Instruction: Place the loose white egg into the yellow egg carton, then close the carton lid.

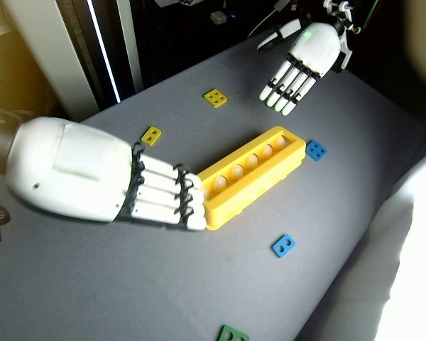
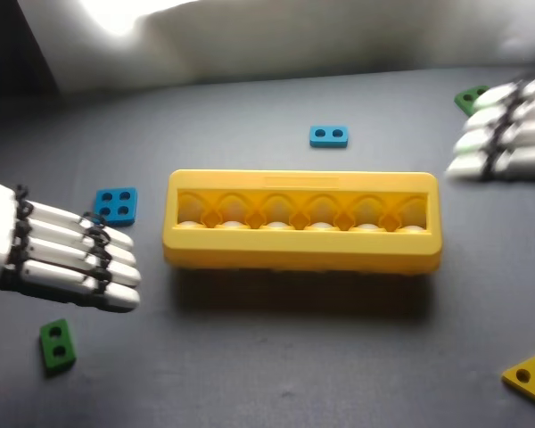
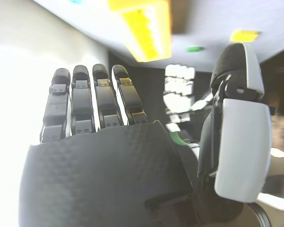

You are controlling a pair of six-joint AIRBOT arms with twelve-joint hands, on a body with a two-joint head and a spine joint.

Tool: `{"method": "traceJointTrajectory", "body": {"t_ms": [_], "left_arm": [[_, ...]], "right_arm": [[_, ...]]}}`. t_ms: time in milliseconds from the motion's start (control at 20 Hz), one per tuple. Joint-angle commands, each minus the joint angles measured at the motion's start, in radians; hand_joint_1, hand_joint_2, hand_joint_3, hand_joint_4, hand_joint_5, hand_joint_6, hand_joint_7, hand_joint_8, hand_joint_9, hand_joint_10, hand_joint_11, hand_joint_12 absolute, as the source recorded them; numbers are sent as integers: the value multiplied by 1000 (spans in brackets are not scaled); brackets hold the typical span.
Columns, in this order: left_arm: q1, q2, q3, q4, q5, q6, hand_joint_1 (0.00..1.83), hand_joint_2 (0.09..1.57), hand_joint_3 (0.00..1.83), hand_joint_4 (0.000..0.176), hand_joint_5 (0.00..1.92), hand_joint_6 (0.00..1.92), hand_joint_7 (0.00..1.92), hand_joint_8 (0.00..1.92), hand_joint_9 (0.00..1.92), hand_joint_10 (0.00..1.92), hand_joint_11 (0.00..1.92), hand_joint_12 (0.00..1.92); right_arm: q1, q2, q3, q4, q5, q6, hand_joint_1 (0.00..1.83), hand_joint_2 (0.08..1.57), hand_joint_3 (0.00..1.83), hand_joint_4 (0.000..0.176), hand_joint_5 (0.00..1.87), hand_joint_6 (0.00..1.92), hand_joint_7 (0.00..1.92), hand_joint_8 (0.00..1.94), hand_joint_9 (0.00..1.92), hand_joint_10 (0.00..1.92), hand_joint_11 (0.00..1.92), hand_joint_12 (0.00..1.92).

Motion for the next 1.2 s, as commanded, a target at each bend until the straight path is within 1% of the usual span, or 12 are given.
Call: {"method": "traceJointTrajectory", "body": {"t_ms": [0,150,200,300,450,550,650,800,900,1000,1050,1150], "left_arm": [[-12,25,18,-74,-81,2,0,1158,7,0,97,13,55,9,7,3,0,0],[-68,33,51,-71,-113,-1,0,1158,5,0,90,6,51,4,1,0,0,0],[-84,42,47,-71,-121,-1,0,1158,5,0,97,8,48,3,0,0,0,0],[-109,64,24,-72,-123,5,0,1159,4,0,125,16,93,18,28,10,10,5],[-134,73,9,-72,-127,7,0,1169,4,0,178,9,157,9,84,11,38,29],[-139,56,21,-73,-126,7,0,1173,4,0,201,10,186,11,109,13,42,40],[-143,63,21,-73,-118,20,0,1175,0,0,244,10,216,6,135,5,1,224],[-151,44,25,-76,-79,29,0,1184,1,0,305,10,283,10,202,14,0,383],[-167,44,4,-75,-45,25,0,1199,5,0,382,17,419,25,332,38,0,620],[-181,53,-27,-74,-30,3,0,1210,5,0,435,17,487,19,394,37,0,752],[-186,57,-43,-31,24,30,0,1219,6,0,447,14,491,11,404,30,0,777],[-187,48,-32,20,52,-15,0,1232,8,0,461,13,493,6,411,25,0,810]], "right_arm": [[10,-2,-1,62,118,-11,324,943,0,0,0,0,0,0,0,0,0,0],[-12,-25,-1,142,322,-143,301,957,5,0,0,0,0,0,0,0,0,0],[-5,-36,-2,164,360,-185,300,960,6,0,0,0,0,0,0,0,0,0],[22,-73,0,228,378,-234,336,953,2,0,0,0,0,0,0,0,0,0],[-44,-101,4,397,460,-298,340,962,4,0,0,0,0,0,0,0,0,0],[-44,-114,22,393,485,-345,350,960,3,0,0,0,0,0,0,0,0,0],[-36,-138,56,376,512,-432,357,957,1,0,0,0,0,0,0,0,0,0],[-30,-142,58,375,513,-432,312,984,11,0,9,3,0,0,0,0,0,0],[-30,-146,57,377,513,-432,289,1029,9,0,59,7,55,5,0,0,0,0],[-31,-145,57,377,512,-432,267,1045,10,0,79,9,66,5,2,1,0,0],[-31,-145,57,377,512,-432,276,1060,14,0,85,9,65,3,3,1,0,0],[-36,-145,55,378,512,-432,276,1089,8,0,111,6,97,4,29,4,7,4]]}}
